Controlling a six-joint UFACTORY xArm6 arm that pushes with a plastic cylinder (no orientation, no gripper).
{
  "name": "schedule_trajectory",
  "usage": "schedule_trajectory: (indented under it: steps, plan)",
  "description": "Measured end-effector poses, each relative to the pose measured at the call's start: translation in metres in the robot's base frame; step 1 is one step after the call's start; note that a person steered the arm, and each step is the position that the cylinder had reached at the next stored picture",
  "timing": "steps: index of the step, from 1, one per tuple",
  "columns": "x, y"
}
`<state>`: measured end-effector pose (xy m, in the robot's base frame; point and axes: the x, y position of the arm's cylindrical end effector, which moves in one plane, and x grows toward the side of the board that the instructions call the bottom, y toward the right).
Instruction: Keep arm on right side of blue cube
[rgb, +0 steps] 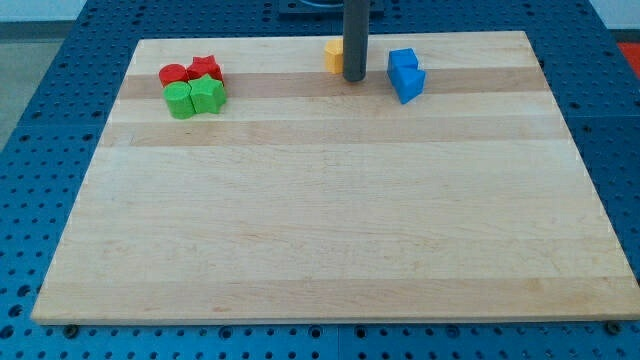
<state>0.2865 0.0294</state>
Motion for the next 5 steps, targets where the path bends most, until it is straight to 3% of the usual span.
schedule_trajectory:
  steps: [2,3,4,5]
  plan:
    - [0.046,0.009]
    - [0.118,0.026]
    - [0.118,0.082]
    - [0.035,0.133]
